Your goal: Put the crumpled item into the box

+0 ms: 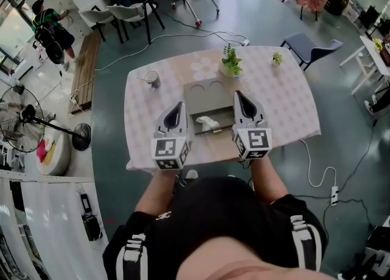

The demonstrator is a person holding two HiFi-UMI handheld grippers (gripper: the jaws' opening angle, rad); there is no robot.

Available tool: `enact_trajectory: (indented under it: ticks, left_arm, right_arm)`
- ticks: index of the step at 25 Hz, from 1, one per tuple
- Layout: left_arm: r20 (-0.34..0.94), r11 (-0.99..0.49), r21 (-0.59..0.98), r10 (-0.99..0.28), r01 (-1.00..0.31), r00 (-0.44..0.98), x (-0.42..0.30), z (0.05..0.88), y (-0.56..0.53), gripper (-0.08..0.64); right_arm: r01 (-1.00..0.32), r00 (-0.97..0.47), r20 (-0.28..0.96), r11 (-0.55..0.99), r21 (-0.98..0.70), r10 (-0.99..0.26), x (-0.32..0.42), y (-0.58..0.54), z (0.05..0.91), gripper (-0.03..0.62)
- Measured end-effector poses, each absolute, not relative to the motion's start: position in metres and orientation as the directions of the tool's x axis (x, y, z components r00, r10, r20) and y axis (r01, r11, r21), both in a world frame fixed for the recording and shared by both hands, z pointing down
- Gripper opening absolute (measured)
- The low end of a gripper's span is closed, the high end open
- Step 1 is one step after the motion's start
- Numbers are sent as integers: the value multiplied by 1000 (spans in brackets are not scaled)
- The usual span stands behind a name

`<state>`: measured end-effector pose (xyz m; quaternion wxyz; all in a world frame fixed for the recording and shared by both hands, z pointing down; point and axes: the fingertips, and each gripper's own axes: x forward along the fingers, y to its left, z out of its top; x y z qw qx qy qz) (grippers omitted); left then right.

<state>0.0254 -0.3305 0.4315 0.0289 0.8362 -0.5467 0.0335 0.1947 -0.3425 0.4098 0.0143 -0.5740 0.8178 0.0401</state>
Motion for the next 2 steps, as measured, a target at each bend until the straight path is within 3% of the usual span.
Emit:
enact_trajectory:
  ticks: [2]
  left_arm:
    - [86,-401,10,-912,-916,400,26,431,-330,-9]
  right_arm:
    - [-940,-339,-73,336,56,-938,196,-342,411,2]
